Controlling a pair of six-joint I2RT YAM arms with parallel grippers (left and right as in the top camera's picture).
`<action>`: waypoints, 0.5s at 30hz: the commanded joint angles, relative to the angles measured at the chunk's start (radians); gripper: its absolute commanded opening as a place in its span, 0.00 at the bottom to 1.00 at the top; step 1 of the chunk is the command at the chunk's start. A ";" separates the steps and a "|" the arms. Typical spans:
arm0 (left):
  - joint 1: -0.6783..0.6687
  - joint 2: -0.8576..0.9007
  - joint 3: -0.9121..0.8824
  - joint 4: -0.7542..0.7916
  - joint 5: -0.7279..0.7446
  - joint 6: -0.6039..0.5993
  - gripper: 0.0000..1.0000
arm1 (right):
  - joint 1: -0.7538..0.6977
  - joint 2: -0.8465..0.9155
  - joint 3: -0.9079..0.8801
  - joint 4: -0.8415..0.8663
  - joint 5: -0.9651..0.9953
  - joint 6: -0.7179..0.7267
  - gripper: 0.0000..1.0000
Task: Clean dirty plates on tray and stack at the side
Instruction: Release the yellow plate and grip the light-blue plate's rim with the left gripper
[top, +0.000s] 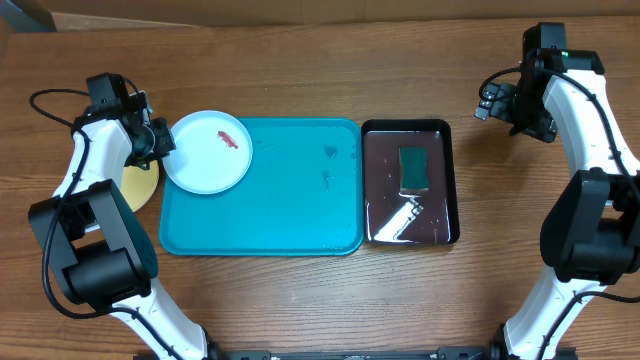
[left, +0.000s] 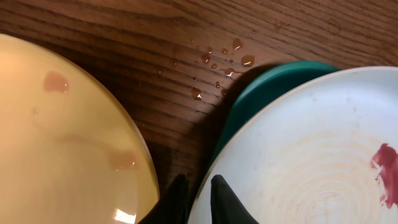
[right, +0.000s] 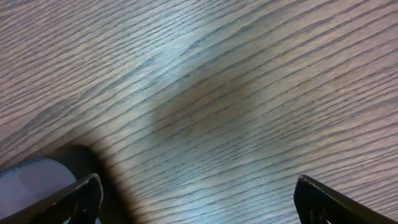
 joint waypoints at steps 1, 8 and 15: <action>-0.013 0.021 -0.006 0.003 0.000 0.005 0.18 | 0.003 -0.005 0.016 0.003 0.003 0.004 1.00; -0.016 0.021 -0.006 -0.002 0.000 0.005 0.20 | 0.003 -0.005 0.016 0.003 0.003 0.004 1.00; -0.019 0.033 -0.008 -0.005 0.000 0.005 0.20 | 0.003 -0.005 0.016 0.003 0.003 0.004 1.00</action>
